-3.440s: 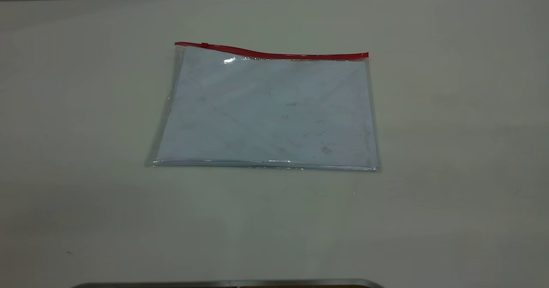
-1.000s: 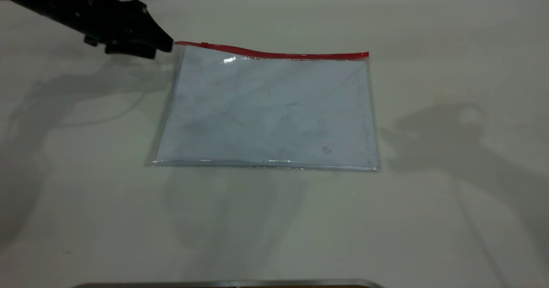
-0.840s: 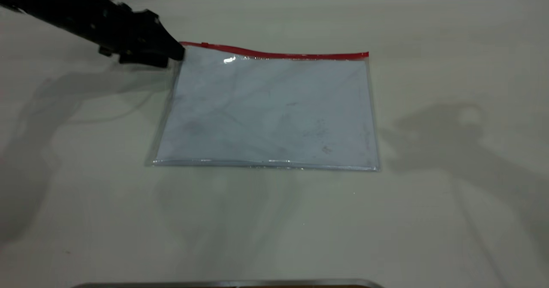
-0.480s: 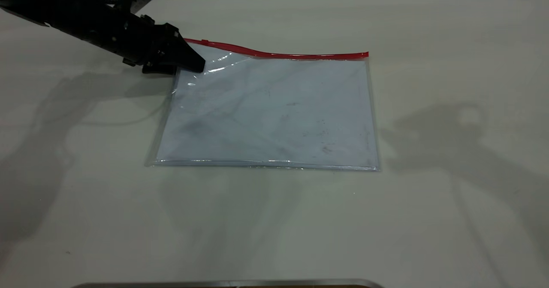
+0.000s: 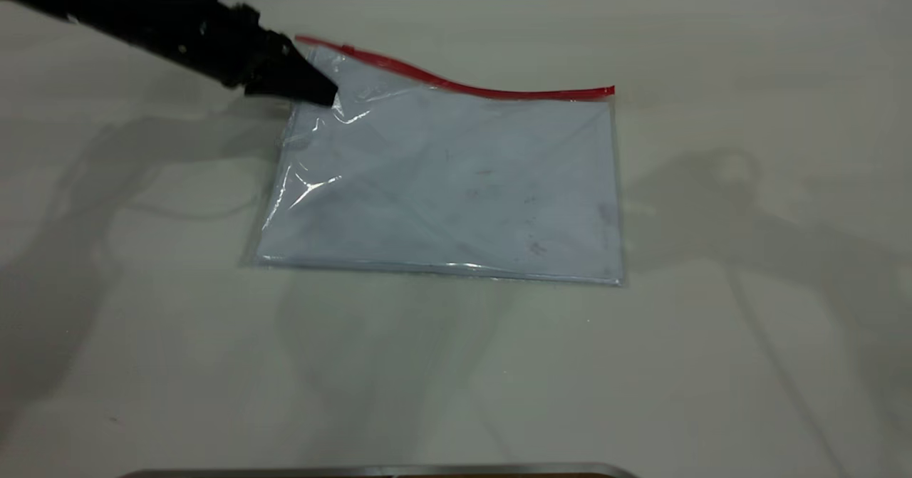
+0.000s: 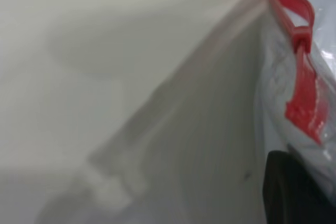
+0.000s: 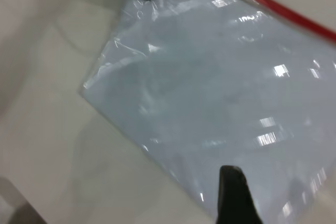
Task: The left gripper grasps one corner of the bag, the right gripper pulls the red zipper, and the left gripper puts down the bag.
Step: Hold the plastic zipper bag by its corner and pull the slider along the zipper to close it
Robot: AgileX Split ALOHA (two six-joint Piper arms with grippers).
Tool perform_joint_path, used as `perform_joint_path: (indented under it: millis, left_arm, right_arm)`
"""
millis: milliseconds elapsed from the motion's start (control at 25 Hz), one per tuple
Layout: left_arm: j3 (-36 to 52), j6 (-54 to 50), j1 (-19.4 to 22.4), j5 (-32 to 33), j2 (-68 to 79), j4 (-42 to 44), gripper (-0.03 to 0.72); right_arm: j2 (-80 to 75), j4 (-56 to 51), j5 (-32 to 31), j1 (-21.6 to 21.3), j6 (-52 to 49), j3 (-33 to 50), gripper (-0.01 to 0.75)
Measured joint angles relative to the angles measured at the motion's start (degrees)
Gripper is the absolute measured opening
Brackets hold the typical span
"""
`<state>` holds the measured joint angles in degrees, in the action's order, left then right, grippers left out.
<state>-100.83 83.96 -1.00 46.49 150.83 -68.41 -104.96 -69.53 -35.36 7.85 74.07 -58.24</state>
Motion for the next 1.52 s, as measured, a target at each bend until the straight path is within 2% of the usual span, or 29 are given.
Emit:
perform_joint_path:
  millis: [200, 360, 600, 800, 1240, 1520]
  left_arm:
    - [0.0, 15.71, -0.33, 5.02, -2.26, 0.18, 0.053]
    - [0.0, 24.87, -1.03, 6.79, -2.31, 0.18, 0.053]
    - [0.0, 31.44, -2.48, 6.94, -2.31, 0.44, 0.053]
    - [0.0, 35.81, -3.13, 6.94, -2.31, 1.42, 0.053]
    - [0.0, 36.72, -3.23, 6.84, -2.31, 1.46, 0.053]
    - [0.0, 36.72, -3.23, 6.59, -2.31, 1.46, 0.053]
  right_arm:
    - [-10.47, -12.39, -8.31, 0.54, 15.07, -10.06, 0.498]
    - [-19.61, -16.72, -9.75, 3.78, 21.64, -19.15, 0.498]
    - [-30.92, -16.7, -10.28, 8.79, 21.94, -31.52, 0.498]
    - [-37.9, -16.65, -10.46, 10.37, 20.88, -38.74, 0.498]
    - [-45.17, -18.39, -11.2, 11.66, 20.01, -47.02, 0.498]
    - [-46.94, -20.27, -11.24, 11.66, 19.78, -47.77, 0.482]
